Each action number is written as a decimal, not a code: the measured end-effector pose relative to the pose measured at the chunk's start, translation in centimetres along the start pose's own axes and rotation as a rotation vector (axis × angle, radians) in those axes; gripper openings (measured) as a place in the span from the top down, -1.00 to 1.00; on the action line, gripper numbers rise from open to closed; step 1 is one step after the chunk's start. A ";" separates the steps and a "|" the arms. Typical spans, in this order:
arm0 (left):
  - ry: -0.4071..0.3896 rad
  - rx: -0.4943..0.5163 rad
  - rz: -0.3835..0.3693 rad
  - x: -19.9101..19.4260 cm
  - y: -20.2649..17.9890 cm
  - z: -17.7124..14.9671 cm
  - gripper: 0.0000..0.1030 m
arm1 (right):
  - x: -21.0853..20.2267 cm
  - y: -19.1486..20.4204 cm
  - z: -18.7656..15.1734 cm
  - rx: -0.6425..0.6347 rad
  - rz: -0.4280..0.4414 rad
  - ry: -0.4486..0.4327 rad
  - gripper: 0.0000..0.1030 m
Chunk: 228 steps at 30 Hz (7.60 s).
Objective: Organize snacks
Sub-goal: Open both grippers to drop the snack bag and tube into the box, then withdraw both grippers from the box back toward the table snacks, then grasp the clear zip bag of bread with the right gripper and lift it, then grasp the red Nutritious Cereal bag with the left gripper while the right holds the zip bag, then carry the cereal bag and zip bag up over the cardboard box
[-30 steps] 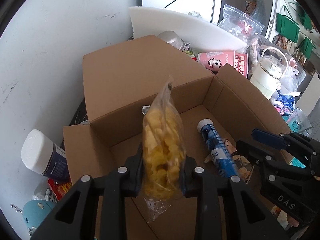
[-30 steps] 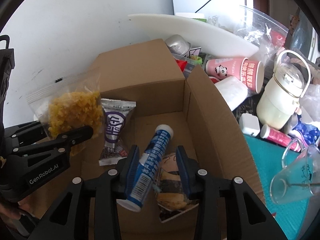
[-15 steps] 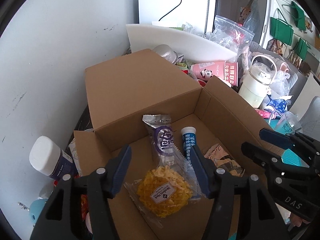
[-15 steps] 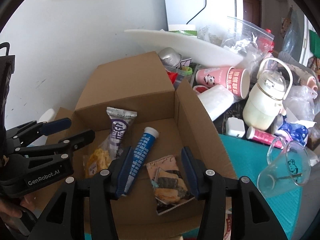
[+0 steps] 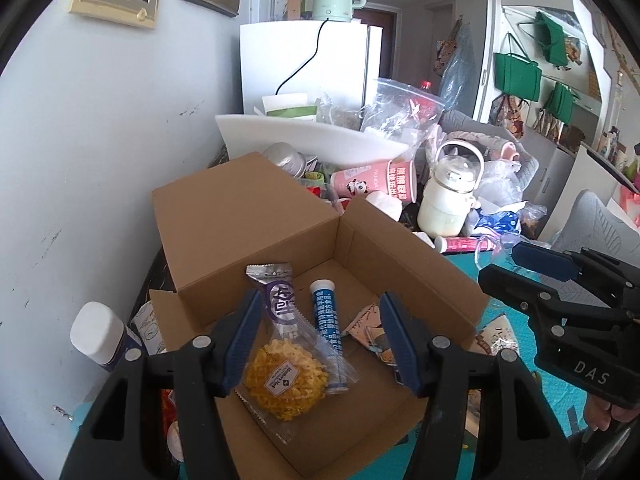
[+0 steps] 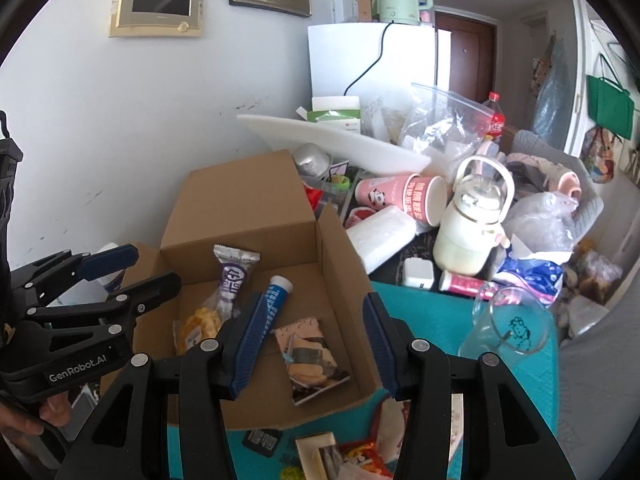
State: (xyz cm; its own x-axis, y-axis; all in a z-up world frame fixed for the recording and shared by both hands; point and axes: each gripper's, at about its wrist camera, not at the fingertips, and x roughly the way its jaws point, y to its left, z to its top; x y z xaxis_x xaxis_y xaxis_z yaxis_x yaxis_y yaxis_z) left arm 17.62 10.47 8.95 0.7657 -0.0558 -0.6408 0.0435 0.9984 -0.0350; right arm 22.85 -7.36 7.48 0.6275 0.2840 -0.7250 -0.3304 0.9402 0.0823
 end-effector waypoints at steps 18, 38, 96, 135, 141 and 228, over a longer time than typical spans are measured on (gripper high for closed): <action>-0.102 0.154 -0.137 -6.0 -6.0 -1.5 -0.69 | -9.2 -2.1 -4.7 0.051 -0.107 -0.085 -0.37; 0.022 0.138 -0.229 -5.4 -8.1 -8.1 -0.69 | -9.9 -4.2 -12.7 0.156 -0.117 0.010 -0.38; 0.124 0.143 -0.262 -0.6 -12.4 -13.5 -0.69 | -7.2 -11.3 -18.9 0.387 0.032 0.049 0.10; 0.407 0.377 -0.512 6.0 -25.4 -14.8 -0.69 | -10.9 -19.9 -24.6 0.529 -0.045 0.054 0.10; 0.426 0.381 -0.580 3.9 -26.2 -16.4 -0.69 | -12.0 -19.7 -25.4 0.537 -0.062 0.051 0.10; 0.083 -0.089 -0.237 -9.1 -4.8 -15.3 -0.15 | -9.6 0.5 -19.1 0.135 0.310 0.083 0.10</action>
State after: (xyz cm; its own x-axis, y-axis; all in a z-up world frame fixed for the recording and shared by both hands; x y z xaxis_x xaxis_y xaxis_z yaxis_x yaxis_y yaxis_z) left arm 0.61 6.23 3.19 0.6856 -0.2916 -0.6671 0.1558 0.9538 -0.2568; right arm 3.16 -13.19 1.42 0.4506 0.5488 -0.7041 -0.3968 0.8297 0.3927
